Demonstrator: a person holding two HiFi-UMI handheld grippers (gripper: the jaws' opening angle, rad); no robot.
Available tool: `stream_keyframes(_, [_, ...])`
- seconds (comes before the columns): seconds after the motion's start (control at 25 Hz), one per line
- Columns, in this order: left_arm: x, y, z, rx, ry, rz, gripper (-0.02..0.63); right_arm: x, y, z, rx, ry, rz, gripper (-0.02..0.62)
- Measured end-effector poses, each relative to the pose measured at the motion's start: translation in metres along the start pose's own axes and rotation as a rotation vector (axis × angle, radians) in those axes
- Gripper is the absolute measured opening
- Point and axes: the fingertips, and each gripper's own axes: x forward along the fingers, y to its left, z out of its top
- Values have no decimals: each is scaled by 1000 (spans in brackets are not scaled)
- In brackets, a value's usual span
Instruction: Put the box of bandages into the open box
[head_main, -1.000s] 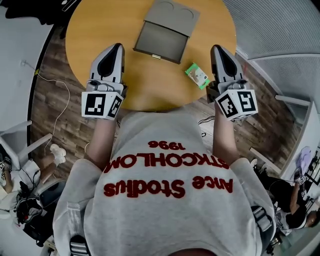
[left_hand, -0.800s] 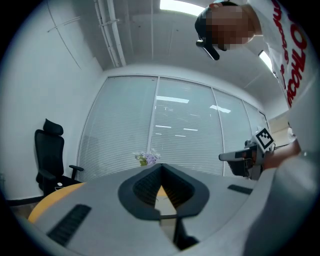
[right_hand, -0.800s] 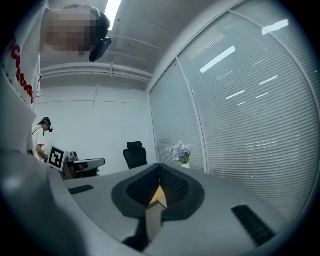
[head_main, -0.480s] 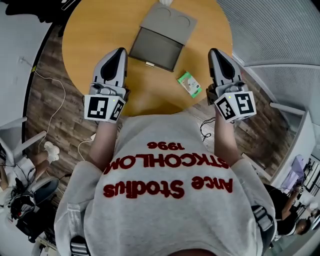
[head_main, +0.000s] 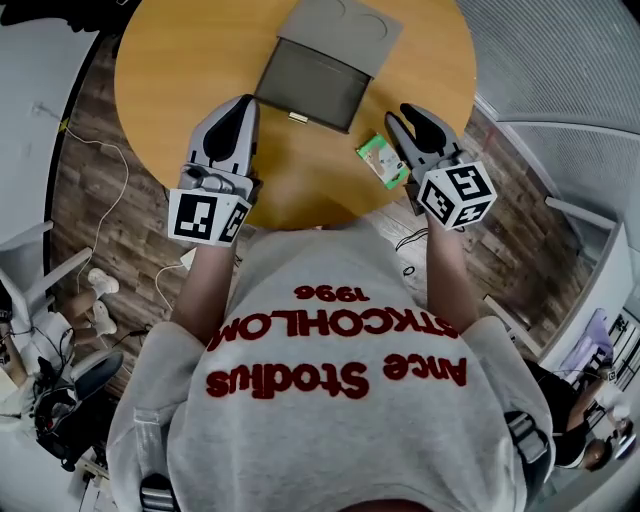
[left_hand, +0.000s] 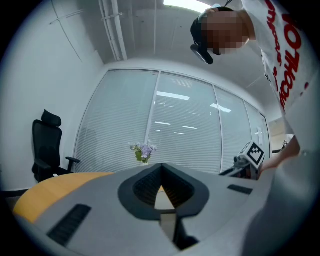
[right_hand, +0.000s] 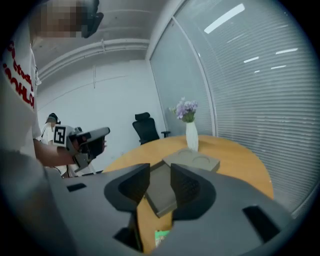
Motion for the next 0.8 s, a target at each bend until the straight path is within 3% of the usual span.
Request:
stream_keyframes(0.2, [3, -5, -17, -10, 43, -20, 3, 24, 2, -79, 23, 194, 4, 219])
stream_keyframes(0.36, [4, -14, -27, -16, 80, -40, 3, 33, 3, -125, -25, 318, -14, 266])
stream_keyframes(0.64, [2, -16, -41, -28, 118, -48, 3, 45, 0, -179, -195, 548, -34, 369])
stream_keyframes(0.8, [-3, -17, -46, -32, 132, -49, 3, 46, 2, -200, -209, 629, -17, 393])
